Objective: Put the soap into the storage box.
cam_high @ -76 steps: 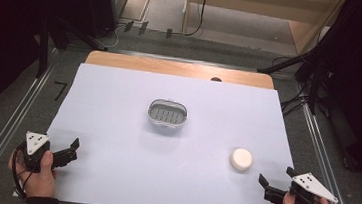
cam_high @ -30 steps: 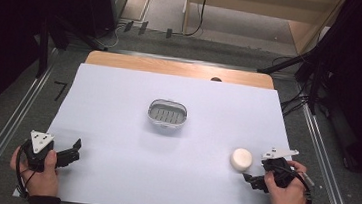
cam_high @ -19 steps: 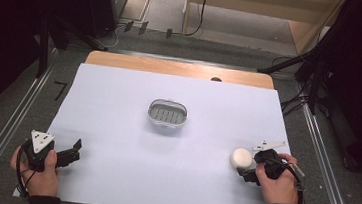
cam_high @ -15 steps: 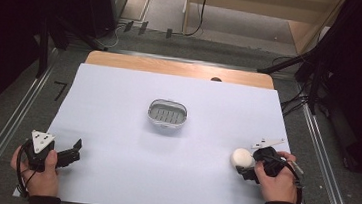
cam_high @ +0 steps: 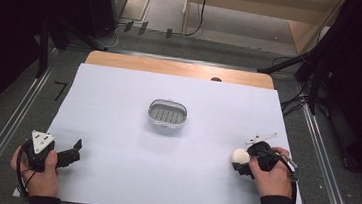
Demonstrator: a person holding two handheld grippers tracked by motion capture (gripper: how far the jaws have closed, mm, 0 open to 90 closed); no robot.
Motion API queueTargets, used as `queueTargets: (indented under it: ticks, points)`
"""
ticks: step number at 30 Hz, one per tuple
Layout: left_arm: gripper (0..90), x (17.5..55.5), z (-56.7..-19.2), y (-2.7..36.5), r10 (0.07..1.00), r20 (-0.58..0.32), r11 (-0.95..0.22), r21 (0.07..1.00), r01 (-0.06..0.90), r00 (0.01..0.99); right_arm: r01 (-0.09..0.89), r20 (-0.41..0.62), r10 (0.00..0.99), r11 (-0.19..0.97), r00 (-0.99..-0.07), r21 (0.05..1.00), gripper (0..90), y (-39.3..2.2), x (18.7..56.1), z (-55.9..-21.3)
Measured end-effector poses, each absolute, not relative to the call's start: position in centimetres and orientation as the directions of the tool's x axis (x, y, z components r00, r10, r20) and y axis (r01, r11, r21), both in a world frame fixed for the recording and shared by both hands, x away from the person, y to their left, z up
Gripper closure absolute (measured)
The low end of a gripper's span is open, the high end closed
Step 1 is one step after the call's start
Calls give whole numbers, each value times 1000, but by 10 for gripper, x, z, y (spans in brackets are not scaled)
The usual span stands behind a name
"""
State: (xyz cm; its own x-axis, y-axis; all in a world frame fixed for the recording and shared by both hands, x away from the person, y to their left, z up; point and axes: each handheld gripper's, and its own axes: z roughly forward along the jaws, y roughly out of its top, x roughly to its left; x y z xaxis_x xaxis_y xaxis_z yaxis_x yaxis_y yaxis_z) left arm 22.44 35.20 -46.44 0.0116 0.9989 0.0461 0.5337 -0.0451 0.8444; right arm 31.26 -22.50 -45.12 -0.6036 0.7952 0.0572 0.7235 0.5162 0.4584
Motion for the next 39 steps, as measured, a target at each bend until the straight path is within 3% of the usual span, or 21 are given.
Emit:
queueTargets:
  ticks: [39]
  points:
    - [1,222,-464,353,999,34,-45,855,516,30,766,48,836,476,-547,432,240,-212,321,-450]
